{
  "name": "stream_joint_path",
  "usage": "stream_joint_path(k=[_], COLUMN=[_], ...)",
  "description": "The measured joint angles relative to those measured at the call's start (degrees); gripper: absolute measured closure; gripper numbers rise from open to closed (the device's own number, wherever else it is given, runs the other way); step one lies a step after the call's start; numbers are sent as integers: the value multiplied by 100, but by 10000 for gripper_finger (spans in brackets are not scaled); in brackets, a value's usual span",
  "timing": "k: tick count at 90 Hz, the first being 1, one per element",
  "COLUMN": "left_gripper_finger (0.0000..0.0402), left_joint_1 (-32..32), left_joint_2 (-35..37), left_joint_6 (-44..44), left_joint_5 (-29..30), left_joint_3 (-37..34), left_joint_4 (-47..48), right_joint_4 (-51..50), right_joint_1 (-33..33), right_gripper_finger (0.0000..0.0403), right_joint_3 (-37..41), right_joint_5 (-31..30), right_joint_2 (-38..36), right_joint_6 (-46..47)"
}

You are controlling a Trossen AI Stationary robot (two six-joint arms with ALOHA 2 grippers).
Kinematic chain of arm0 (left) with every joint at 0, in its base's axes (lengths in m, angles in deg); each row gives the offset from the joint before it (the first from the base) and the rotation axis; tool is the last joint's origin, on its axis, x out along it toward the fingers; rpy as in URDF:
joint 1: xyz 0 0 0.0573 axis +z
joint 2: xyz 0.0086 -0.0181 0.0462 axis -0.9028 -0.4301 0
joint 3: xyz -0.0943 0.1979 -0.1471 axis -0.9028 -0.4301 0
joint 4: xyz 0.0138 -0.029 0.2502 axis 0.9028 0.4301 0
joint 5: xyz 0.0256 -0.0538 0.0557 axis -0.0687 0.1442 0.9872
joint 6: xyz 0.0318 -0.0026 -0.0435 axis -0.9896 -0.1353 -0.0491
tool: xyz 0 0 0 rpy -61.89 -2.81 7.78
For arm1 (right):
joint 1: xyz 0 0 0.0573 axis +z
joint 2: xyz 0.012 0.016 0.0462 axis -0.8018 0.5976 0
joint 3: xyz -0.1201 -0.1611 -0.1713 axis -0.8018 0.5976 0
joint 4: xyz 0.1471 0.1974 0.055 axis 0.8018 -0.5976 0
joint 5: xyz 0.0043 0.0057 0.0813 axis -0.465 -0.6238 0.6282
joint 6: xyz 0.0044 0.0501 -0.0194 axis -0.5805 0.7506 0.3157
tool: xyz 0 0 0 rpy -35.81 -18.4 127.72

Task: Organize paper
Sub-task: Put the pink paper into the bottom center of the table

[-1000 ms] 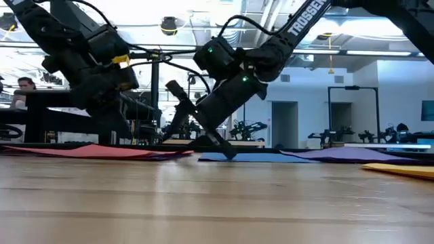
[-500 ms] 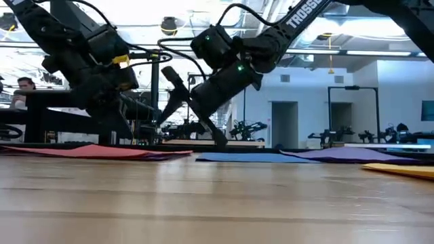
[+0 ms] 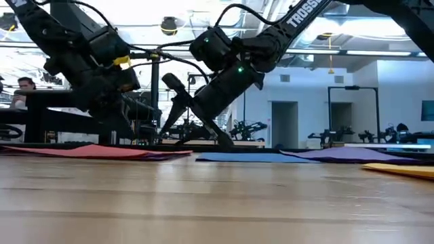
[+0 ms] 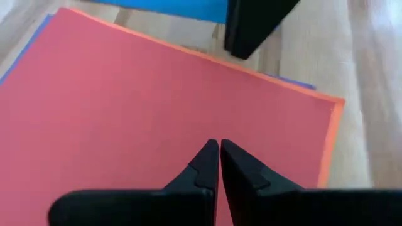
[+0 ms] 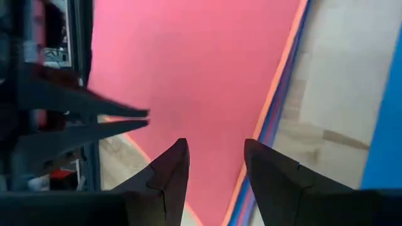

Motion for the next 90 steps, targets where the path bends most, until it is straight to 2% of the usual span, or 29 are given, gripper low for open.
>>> stream_joint_path(k=[50, 90], left_gripper_finger=[400, 400], left_joint_1=[-259, -291], left_joint_2=[-1169, -1262], left_joint_6=[347, 342], left_joint_5=[-232, -229], left_joint_3=[12, 19], left_joint_4=[-742, -723], right_joint_4=[57, -247], right_joint_1=[38, 41], right_gripper_finger=[258, 258], right_joint_3=[-1, 2], right_joint_5=[-207, -133], right_joint_2=[80, 98], right_joint_6=[-26, 14])
